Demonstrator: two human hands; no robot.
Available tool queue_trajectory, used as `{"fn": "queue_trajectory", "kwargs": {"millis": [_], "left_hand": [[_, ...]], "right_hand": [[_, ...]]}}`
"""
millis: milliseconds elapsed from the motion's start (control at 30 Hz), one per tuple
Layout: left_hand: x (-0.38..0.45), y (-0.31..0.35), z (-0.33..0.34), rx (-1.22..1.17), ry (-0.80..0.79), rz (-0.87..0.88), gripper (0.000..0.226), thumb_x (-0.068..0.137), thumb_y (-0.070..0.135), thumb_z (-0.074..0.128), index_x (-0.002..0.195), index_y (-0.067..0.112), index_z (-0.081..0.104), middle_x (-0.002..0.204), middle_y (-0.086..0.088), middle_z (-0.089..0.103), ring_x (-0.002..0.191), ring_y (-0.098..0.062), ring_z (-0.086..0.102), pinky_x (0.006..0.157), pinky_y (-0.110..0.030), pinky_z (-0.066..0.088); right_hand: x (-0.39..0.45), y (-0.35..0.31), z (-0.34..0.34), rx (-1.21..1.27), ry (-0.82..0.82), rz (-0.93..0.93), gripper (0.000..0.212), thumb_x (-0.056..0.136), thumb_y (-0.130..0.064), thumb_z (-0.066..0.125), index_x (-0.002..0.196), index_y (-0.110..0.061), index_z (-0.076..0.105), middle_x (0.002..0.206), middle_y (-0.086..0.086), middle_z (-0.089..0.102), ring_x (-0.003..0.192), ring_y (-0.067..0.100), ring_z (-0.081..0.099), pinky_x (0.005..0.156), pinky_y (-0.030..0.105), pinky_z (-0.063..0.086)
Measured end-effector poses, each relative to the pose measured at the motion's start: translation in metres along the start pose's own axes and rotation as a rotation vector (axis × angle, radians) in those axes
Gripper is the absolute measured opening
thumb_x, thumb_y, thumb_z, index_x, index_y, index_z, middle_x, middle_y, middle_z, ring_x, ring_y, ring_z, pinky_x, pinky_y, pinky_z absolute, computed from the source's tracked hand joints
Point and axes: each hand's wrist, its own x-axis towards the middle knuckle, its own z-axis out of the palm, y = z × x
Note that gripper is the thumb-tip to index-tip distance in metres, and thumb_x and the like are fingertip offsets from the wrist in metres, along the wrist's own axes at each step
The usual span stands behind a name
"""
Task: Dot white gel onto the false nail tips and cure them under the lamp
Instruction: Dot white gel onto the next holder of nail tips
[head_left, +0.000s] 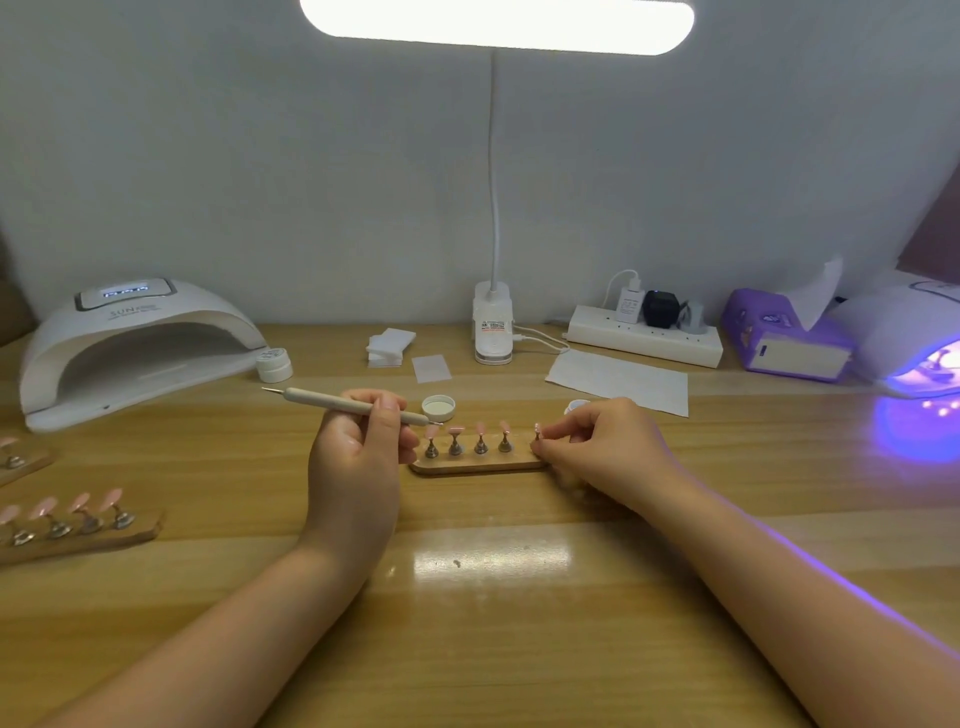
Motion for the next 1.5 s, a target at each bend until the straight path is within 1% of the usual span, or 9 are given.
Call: {"fn": "queue_trajectory", "kwargs": {"millis": [200, 333, 433, 567, 667, 767, 967, 1133, 1500], "left_hand": [[0.000, 0.002, 0.001, -0.009, -0.002, -0.002, 0.019, 0.101, 0.018, 0.046, 0.085, 0.015, 0.057, 0.056, 0.008, 0.060, 0.055, 0.001, 0.056, 0.056, -0.012, 0.048], [-0.001, 0.003, 0.001, -0.005, -0.009, 0.003, 0.019, 0.101, 0.019, 0.046, 0.086, 0.014, 0.057, 0.057, 0.009, 0.061, 0.055, 0.001, 0.056, 0.056, -0.012, 0.048], [-0.002, 0.003, 0.002, -0.002, -0.009, 0.009, 0.019, 0.101, 0.018, 0.045, 0.086, 0.014, 0.057, 0.057, 0.010, 0.061, 0.055, 0.001, 0.056, 0.056, -0.012, 0.048], [-0.002, 0.003, 0.002, 0.008, -0.020, 0.013, 0.019, 0.101, 0.019, 0.045, 0.087, 0.015, 0.057, 0.057, 0.011, 0.061, 0.056, 0.001, 0.056, 0.056, -0.012, 0.048], [-0.001, 0.003, 0.001, 0.011, -0.016, 0.020, 0.019, 0.101, 0.020, 0.045, 0.087, 0.015, 0.057, 0.058, 0.010, 0.061, 0.056, 0.001, 0.056, 0.056, -0.012, 0.049], [0.001, 0.003, 0.000, 0.002, 0.008, 0.018, 0.020, 0.101, 0.020, 0.046, 0.085, 0.016, 0.057, 0.059, 0.006, 0.059, 0.057, 0.001, 0.056, 0.057, -0.013, 0.049], [0.002, 0.002, 0.002, -0.009, -0.010, 0.025, 0.019, 0.101, 0.020, 0.046, 0.086, 0.015, 0.058, 0.059, 0.011, 0.061, 0.057, 0.001, 0.056, 0.057, -0.013, 0.049], [0.004, 0.015, 0.005, -0.057, -0.035, 0.087, 0.018, 0.101, 0.018, 0.046, 0.088, 0.017, 0.058, 0.062, 0.010, 0.061, 0.062, -0.003, 0.058, 0.061, -0.016, 0.051], [-0.013, 0.027, 0.011, 0.120, -0.275, 0.365, 0.010, 0.095, 0.029, 0.051, 0.092, 0.022, 0.057, 0.074, 0.000, 0.063, 0.065, -0.011, 0.062, 0.060, -0.022, 0.051]], "right_hand": [[0.010, 0.000, -0.041, -0.056, 0.165, -0.023, 0.017, 0.070, -0.033, 0.065, 0.063, -0.017, 0.066, 0.054, -0.008, 0.059, 0.053, 0.007, 0.052, 0.053, 0.029, 0.046], [0.015, 0.020, -0.044, -0.184, 0.315, -0.047, 0.028, 0.071, -0.041, 0.063, 0.095, -0.028, 0.058, 0.085, -0.010, 0.058, 0.084, 0.014, 0.055, 0.072, 0.038, 0.051], [0.017, 0.038, -0.036, -0.188, 0.183, 0.019, 0.061, 0.069, -0.050, 0.067, 0.121, -0.027, 0.046, 0.116, -0.011, 0.050, 0.114, 0.015, 0.042, 0.091, 0.035, 0.041], [0.021, 0.048, -0.024, -0.370, 0.079, 0.091, 0.076, 0.072, -0.065, 0.061, 0.134, -0.025, 0.045, 0.133, -0.003, 0.050, 0.127, 0.021, 0.038, 0.101, 0.037, 0.037], [0.022, 0.043, -0.015, -0.468, 0.129, 0.138, 0.081, 0.069, -0.077, 0.054, 0.131, -0.026, 0.052, 0.132, 0.000, 0.052, 0.126, 0.026, 0.040, 0.098, 0.038, 0.037], [0.021, 0.040, -0.010, -0.502, 0.171, 0.115, 0.066, 0.072, -0.076, 0.055, 0.120, -0.030, 0.061, 0.128, 0.000, 0.055, 0.123, 0.028, 0.041, 0.093, 0.037, 0.036], [0.015, 0.033, -0.014, -0.247, 0.300, 0.041, 0.040, 0.070, -0.062, 0.069, 0.095, -0.030, 0.068, 0.116, -0.005, 0.060, 0.118, 0.021, 0.044, 0.089, 0.032, 0.036], [-0.001, 0.001, 0.003, -0.185, 0.474, -0.228, 0.032, 0.069, -0.047, 0.076, 0.089, -0.024, 0.068, 0.099, -0.010, 0.056, 0.105, 0.019, 0.047, 0.082, 0.029, 0.031], [-0.029, -0.028, 0.024, -0.218, 0.408, -0.514, 0.037, 0.069, -0.046, 0.073, 0.094, -0.017, 0.068, 0.091, -0.003, 0.060, 0.089, 0.018, 0.049, 0.076, 0.033, 0.040]]}}
